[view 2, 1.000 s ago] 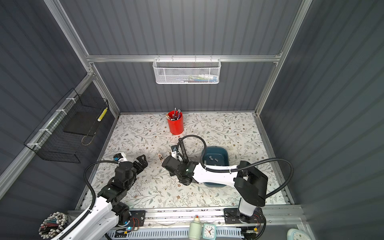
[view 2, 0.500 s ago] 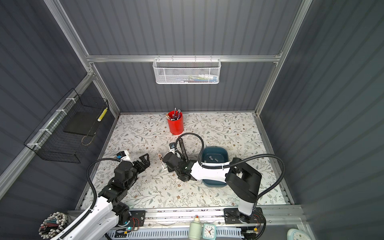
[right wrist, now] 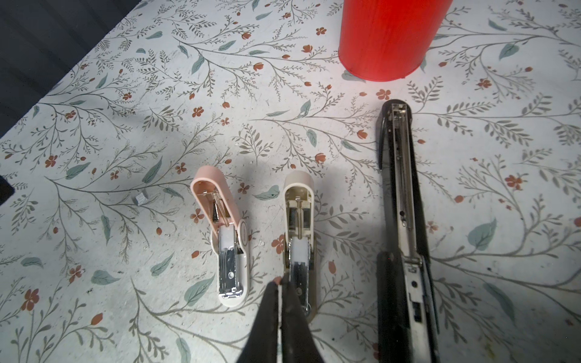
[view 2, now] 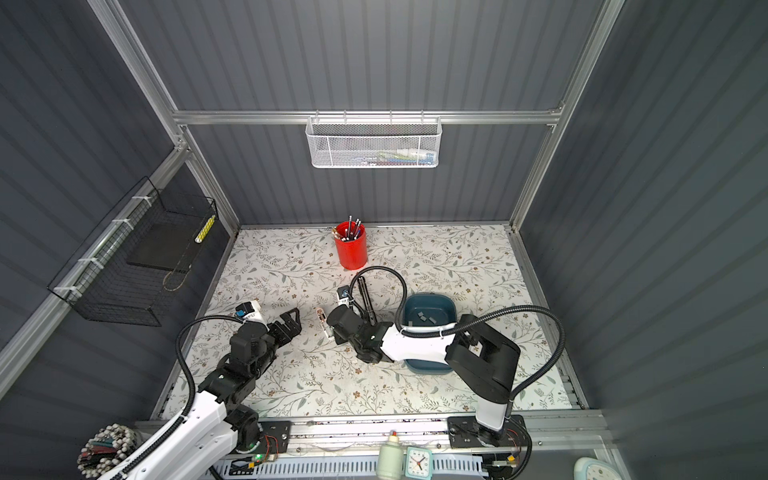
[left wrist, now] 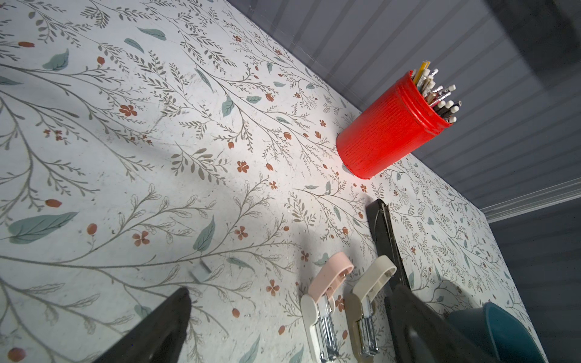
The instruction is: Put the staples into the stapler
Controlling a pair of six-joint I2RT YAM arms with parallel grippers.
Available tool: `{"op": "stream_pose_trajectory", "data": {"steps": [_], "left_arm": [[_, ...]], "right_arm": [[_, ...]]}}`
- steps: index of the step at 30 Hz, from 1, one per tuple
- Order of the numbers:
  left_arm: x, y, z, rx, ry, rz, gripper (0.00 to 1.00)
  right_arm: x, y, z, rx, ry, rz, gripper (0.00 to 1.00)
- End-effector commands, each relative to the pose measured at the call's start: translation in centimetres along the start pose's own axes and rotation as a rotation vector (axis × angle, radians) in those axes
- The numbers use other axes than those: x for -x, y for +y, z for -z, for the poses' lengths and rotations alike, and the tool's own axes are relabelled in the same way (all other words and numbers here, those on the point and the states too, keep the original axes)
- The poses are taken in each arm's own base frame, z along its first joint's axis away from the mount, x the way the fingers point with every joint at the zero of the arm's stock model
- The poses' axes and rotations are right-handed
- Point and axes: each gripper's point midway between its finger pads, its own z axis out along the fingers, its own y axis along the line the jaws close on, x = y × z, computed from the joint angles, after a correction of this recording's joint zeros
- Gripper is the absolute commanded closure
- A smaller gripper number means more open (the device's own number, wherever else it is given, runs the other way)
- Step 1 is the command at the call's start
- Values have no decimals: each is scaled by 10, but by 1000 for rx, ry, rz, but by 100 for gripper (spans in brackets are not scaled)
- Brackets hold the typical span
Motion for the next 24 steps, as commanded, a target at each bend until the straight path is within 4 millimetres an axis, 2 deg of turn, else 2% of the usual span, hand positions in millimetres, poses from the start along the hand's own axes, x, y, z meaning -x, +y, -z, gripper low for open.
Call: {"op": "stream_pose_trajectory", "data": {"steps": [1,5,9,15,24], "left_arm": [[3,0,1,4,-14,-16,0],[2,2,0,13,-10,-12,0],[2,2,-1,19,-7,-15,0],[5,7,0,41,-24,-14,0],[8,26,1,160,-43,-1,0]], "right_arm": [[7,-5,12,1,-15,-13,91],[6,-7,20,17,-11,-35,90],[-1,-5,20,32,11,-44,90],[-6,11,23,84,37,-12,87],[-20,36,34,159,63,55,87]]}}
